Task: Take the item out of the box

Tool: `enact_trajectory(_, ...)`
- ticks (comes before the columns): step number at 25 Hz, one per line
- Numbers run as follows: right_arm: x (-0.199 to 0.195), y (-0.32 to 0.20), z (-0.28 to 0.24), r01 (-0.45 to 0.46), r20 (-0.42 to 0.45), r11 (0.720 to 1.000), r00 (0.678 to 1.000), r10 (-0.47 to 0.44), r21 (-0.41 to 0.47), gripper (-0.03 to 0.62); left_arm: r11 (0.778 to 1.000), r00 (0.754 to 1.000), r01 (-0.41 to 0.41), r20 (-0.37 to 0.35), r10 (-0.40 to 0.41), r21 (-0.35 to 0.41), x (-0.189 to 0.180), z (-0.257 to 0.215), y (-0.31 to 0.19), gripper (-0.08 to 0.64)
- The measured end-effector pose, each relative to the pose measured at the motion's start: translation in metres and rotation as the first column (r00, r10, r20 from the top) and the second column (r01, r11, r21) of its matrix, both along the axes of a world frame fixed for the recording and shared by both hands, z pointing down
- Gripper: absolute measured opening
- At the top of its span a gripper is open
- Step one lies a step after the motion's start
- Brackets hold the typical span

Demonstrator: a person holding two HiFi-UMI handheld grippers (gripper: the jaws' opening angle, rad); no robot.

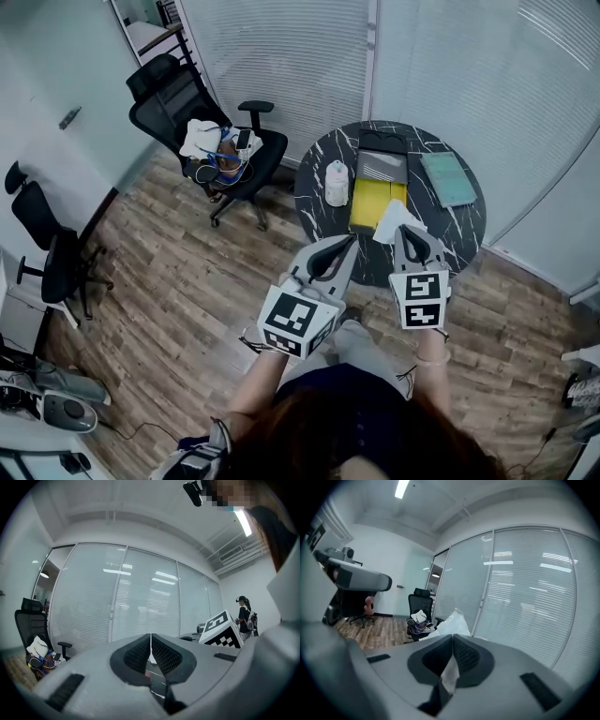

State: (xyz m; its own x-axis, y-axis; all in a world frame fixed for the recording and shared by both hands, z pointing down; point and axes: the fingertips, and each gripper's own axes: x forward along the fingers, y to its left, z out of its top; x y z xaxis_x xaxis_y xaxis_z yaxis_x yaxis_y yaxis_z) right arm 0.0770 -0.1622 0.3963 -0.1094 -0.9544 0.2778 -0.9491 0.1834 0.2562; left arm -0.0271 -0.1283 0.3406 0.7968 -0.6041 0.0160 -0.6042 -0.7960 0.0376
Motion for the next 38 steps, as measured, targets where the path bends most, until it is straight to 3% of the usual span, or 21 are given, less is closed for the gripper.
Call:
enact_trajectory(26,-0.024,0.082,-0.057,0.004,0.011,0.987,1.000,-0.005,0.162,0.025,0.997,0.997,-0.076,-0.020,0.076,0.030,0.016,-0.007,0.058,0.027)
enact_trajectory(38,-0.021,0.115,-0.071,0.035,0.019,0.983,0.999,-0.039,0.181,0.025,0.998,0.998,-0.062,-0.019,0.062,0.033,0.027,-0.015,0.086,0.027)
